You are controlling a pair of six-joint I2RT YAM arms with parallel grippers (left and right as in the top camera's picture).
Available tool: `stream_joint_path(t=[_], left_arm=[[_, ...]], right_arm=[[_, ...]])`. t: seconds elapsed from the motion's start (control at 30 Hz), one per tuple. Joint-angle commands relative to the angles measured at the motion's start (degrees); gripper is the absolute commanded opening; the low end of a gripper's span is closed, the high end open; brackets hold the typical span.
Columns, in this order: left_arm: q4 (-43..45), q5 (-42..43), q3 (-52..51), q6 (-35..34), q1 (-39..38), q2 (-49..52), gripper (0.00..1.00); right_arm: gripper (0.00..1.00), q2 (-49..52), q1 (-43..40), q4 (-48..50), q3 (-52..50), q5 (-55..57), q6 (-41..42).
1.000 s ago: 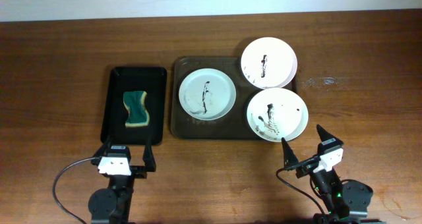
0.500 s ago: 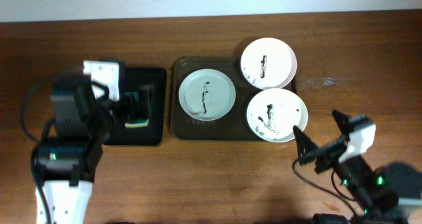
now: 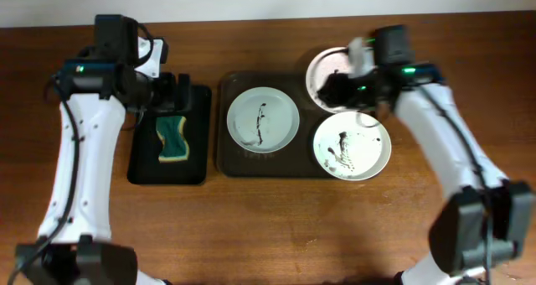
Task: Clean dirty plates on tray and stack at the side
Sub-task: 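Grasp the sponge with the left gripper and the left plate's rim with the right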
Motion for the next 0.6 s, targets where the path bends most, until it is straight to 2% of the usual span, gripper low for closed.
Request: stream_joint_path(t=[0.0, 0.07, 0.2, 0.33, 0.37, 0.47, 0.5, 0.57], left_arm=[[1.20, -5.53, 0.68, -4.35, 0.24, 4.70, 1.00], [2.58, -5.99, 0.68, -4.37, 0.26, 7.23, 1.00], [3.85, -6.91, 0.68, -4.42, 0.52, 9.14, 0.97], [5.22, -8.31, 0.68, -4.81, 0.50, 9.68, 0.96], [5.14, -8.31, 0.68, -4.81, 0.50, 10.99, 0.92], [3.54, -5.40, 0.55, -4.79, 0.50, 17.77, 0.84], [3.23, -4.17, 0.55, -4.79, 0.50, 19.80, 0.77], [0.59, -3.85, 0.52, -4.74, 0.50, 23.63, 0.57]], right_arm=[[0.54, 4.85, 6.03, 4.48, 0.68, 10.62, 8.85], [0.48, 9.64, 9.18, 8.66, 0.68, 13.05, 12.13], [0.40, 18.51, 11.96, 13.44, 0.66, 13.88, 12.24], [0.17, 21.75, 12.76, 14.67, 0.61, 16.85, 13.53], [0.06, 21.75, 12.76, 14.16, 0.61, 17.11, 13.51], [0.04, 21.79, 12.74, 12.76, 0.48, 17.53, 13.49], [0.04, 21.79, 12.76, 12.72, 0.44, 18.03, 13.49], [0.04, 21.79, 12.74, 12.50, 0.31, 18.82, 13.49]])
